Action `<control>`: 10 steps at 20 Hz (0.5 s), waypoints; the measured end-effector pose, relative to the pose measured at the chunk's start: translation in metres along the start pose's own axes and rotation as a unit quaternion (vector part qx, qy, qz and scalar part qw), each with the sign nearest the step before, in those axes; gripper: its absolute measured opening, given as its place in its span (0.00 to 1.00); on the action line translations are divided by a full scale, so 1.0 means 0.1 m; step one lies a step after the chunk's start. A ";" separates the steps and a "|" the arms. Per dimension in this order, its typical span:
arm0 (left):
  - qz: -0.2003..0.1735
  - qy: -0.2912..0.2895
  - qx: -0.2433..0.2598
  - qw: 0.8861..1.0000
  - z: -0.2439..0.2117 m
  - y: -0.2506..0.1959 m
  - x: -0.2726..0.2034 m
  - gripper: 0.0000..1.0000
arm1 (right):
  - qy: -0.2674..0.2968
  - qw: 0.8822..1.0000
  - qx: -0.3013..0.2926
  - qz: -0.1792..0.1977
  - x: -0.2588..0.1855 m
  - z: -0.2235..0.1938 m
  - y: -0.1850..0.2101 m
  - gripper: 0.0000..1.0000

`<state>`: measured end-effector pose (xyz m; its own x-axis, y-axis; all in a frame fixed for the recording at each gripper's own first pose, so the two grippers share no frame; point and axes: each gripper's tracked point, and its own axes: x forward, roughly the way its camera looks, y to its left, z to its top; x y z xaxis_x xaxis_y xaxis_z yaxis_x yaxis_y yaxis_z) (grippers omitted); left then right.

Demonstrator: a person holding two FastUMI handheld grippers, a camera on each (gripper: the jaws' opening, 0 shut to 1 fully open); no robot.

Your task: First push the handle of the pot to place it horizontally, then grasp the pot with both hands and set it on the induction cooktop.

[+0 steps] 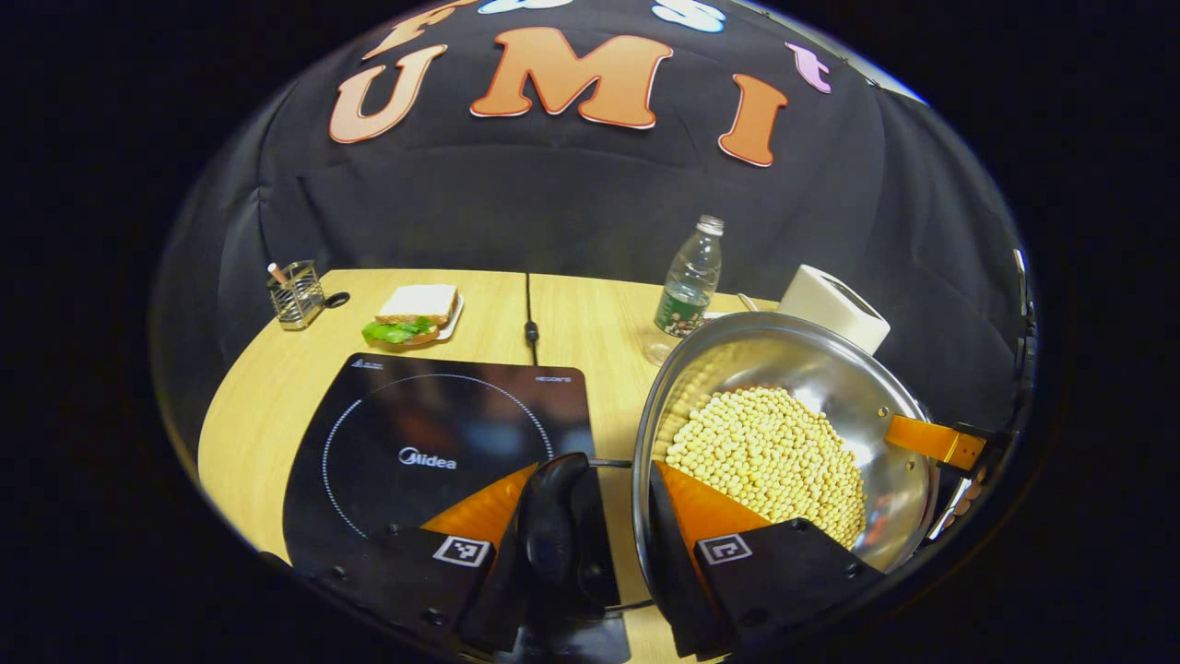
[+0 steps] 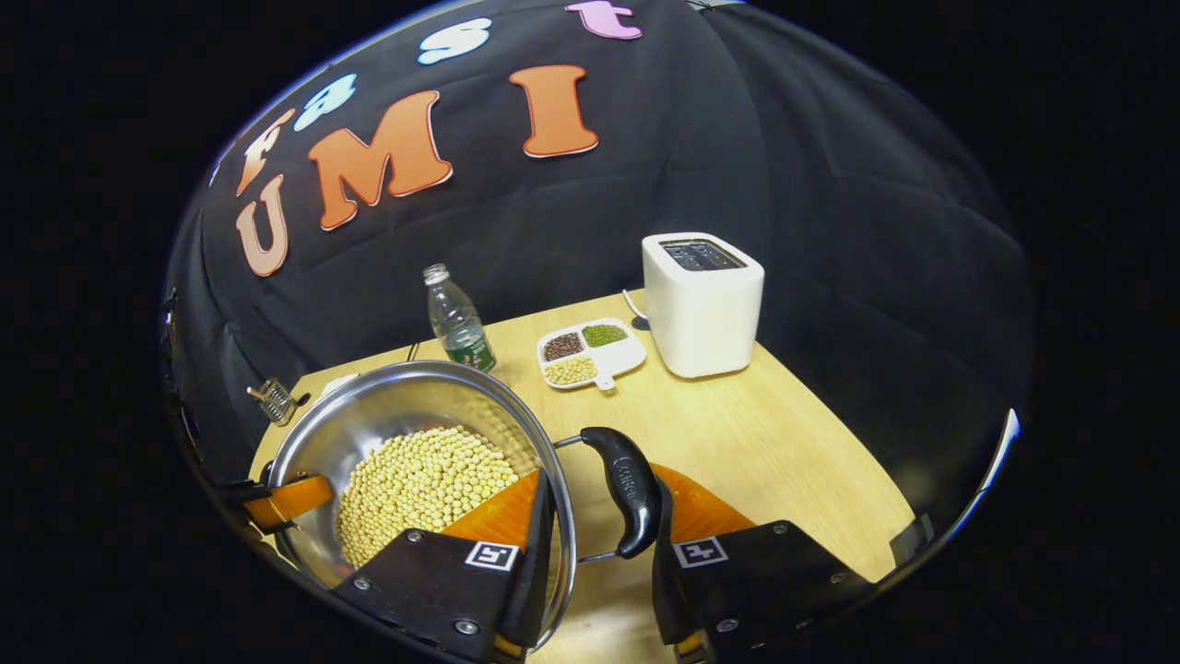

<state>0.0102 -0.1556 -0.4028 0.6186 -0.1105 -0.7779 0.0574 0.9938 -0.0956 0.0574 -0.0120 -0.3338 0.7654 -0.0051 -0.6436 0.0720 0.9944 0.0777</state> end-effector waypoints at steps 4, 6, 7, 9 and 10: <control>0.008 -0.005 -0.007 1.000 0.08 0.31 -0.06 0.67 | -0.001 1.000 -0.007 0.010 -0.02 0.01 0.30 0.47; 0.012 -0.003 -0.008 1.000 0.09 0.43 -0.09 0.68 | 0.000 1.000 -0.007 0.014 -0.01 0.01 0.43 0.47; 0.014 -0.002 -0.007 1.000 0.10 0.49 -0.09 0.67 | 0.002 1.000 -0.005 0.016 0.00 -0.03 0.48 0.46; 0.019 -0.001 -0.007 1.000 0.13 0.61 -0.12 0.67 | 0.006 1.000 -0.001 0.022 0.02 -0.06 0.58 0.47; 0.021 -0.002 -0.006 1.000 0.15 0.67 -0.13 0.67 | 0.006 1.000 0.000 0.024 0.03 -0.07 0.64 0.47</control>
<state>0.0181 -0.0878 -0.3901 0.6236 -0.0678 -0.7788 0.0212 0.9973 -0.0698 0.0593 0.0523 -0.3361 0.7597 0.0439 -0.6488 0.0348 0.9935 0.1080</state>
